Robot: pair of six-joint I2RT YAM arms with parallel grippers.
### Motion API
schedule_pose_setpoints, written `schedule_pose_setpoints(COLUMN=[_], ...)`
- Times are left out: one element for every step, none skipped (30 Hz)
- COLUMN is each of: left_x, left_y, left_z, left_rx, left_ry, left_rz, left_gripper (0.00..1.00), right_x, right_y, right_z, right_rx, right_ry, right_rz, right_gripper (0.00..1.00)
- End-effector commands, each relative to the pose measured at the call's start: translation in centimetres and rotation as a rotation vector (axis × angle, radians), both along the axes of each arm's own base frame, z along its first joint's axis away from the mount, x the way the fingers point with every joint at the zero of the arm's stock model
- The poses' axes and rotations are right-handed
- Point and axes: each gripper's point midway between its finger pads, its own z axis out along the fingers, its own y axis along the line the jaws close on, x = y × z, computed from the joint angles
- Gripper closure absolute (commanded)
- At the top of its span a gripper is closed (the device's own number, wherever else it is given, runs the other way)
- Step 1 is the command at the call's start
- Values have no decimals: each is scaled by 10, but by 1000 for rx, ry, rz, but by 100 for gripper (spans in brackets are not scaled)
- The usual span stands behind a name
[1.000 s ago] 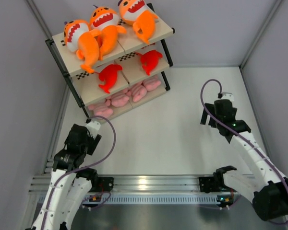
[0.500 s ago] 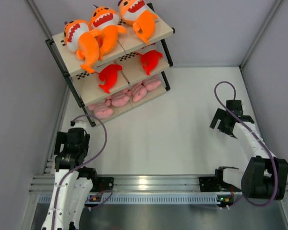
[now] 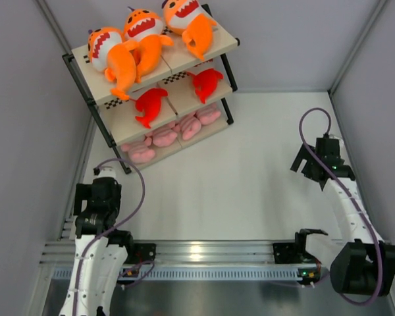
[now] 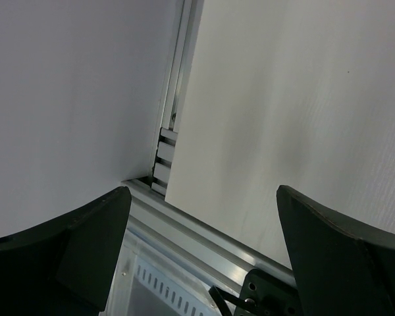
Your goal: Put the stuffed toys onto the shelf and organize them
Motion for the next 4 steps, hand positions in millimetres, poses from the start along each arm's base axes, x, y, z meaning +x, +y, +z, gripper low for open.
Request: schedule_pose_setpoints(left_x=[3, 3, 3, 4], left_y=[1, 0, 0, -1], left_z=[1, 1, 1, 1], left_rx=[-7, -10, -10, -10], left_ry=[-38, -38, -32, -33], left_rz=[15, 12, 7, 1], left_gripper=[2, 2, 2, 2], right_x=[11, 11, 12, 16], right_y=[0, 2, 5, 7], right_z=[17, 19, 23, 26], right_rx=[7, 12, 25, 29], right_ry=[-97, -108, -136, -167], right_rz=[15, 23, 35, 44], right_gripper=[1, 1, 1, 1])
